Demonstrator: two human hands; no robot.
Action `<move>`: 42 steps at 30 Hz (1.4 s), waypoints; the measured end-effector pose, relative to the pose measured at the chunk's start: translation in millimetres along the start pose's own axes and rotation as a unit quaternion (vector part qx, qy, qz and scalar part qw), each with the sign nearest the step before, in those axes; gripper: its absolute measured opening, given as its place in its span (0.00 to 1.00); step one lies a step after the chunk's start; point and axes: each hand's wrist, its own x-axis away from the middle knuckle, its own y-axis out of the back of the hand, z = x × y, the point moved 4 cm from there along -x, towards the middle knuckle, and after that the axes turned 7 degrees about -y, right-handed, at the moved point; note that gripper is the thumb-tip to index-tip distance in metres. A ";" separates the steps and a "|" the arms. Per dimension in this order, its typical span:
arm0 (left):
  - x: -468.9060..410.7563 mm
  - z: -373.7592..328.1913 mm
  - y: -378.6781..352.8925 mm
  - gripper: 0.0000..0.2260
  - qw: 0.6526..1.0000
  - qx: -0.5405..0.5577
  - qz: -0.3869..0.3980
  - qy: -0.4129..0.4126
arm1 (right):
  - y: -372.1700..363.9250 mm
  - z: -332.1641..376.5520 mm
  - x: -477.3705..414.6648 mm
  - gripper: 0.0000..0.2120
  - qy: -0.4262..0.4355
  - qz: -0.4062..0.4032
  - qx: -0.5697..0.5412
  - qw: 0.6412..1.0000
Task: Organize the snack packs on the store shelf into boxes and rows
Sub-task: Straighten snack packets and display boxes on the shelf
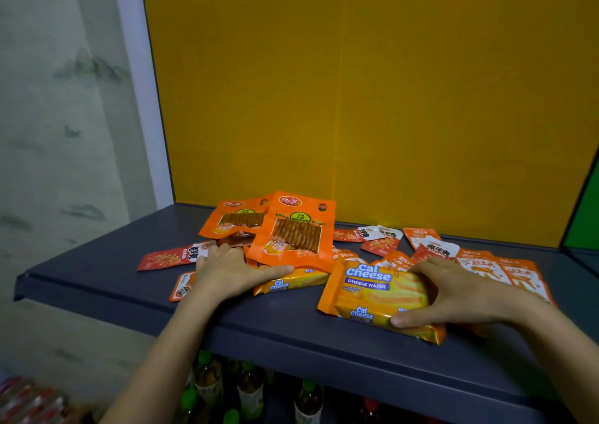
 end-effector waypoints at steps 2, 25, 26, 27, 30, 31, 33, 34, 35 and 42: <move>-1.0 -4.5 0.2 0.50 1.000 0.001 0.009 0.003 | 0.1 0.5 0.6 0.63 -0.004 -0.015 -0.006 1.000; -14.2 -44.4 -5.2 0.34 0.912 0.409 0.020 0.015 | 5.5 -14.2 0.2 0.50 -0.053 -0.125 -0.140 0.981; -15.4 -42.7 -6.3 0.39 0.907 0.421 0.007 0.018 | 5.7 -15.5 -0.1 0.50 -0.052 -0.129 -0.160 0.977; -14.3 -41.9 -5.3 0.41 0.900 0.435 -0.009 0.016 | 5.5 -17.6 -1.1 0.48 -0.048 -0.132 -0.185 0.973; -13.5 -37.2 -4.8 0.37 0.872 0.489 -0.016 0.025 | 4.2 -24.8 -3.0 0.36 -0.042 -0.134 -0.298 0.944; -14.3 -35.1 -5.0 0.34 0.858 0.513 -0.006 0.028 | 3.7 -26.9 -2.8 0.33 -0.043 -0.137 -0.340 0.929; -13.2 -32.3 -5.8 0.22 0.831 0.554 0.026 0.037 | 2.2 -30.6 -2.1 0.31 -0.054 -0.147 -0.421 0.893; -11.6 -31.2 -5.3 0.15 0.822 0.567 0.037 0.039 | 0.6 -31.1 -1.4 0.31 -0.062 -0.149 -0.462 0.872; -9.1 -29.6 -4.3 0.09 0.818 0.572 0.044 0.039 | -1.4 -31.0 -0.9 0.31 -0.072 -0.149 -0.496 0.853; 6.2 -3.0 7.8 0.12 0.817 0.573 0.058 0.034 | -4.6 -24.0 15.2 0.28 -0.128 -0.146 -0.593 0.781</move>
